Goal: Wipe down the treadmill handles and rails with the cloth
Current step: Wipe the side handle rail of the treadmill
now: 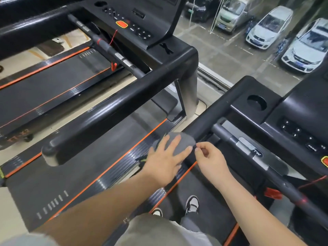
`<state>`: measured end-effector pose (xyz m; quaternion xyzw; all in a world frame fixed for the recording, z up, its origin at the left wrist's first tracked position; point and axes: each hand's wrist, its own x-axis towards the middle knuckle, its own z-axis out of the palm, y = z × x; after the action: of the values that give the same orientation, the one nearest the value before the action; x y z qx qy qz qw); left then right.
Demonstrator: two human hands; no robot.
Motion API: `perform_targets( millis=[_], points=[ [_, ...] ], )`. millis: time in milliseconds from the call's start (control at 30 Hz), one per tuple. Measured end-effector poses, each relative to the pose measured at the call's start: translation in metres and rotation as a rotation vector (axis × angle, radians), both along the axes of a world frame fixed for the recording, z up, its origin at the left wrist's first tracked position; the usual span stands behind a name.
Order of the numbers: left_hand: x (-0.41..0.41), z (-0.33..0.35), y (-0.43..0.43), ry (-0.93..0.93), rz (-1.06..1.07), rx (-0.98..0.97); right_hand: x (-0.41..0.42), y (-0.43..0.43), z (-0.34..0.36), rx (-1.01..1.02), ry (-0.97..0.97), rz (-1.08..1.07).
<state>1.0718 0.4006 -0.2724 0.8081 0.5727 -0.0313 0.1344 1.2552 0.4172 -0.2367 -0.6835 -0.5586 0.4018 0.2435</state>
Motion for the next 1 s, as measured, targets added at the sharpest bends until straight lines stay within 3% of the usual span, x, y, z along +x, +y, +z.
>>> perform_targets(
  millis=[167,333,467,633,733,900,1000],
  points=[
    [0.054,0.000,0.050,-0.027,0.065,0.037,0.011,0.012,0.012,0.046,-0.122,-0.011],
    [0.017,0.006,-0.028,-0.096,0.066,0.140,-0.004,0.015,0.006,0.081,-0.184,0.078],
    [-0.031,-0.019,-0.096,-0.011,-0.057,0.424,-0.020,0.000,-0.004,0.203,-0.195,0.220],
    [-0.033,-0.013,-0.071,-0.054,0.116,0.267,-0.027,-0.010,-0.007,0.279,-0.254,0.344],
    [-0.016,-0.001,-0.032,-0.157,0.265,0.173,-0.033,-0.007,0.002,0.245,-0.293,0.407],
    [-0.029,-0.009,-0.054,-0.210,0.251,0.185,-0.049,0.010,0.019,0.055,-0.324,0.363],
    [-0.037,-0.012,-0.068,-0.210,0.257,0.213,-0.050,0.023,0.017,-0.164,-0.144,0.265]
  ],
)
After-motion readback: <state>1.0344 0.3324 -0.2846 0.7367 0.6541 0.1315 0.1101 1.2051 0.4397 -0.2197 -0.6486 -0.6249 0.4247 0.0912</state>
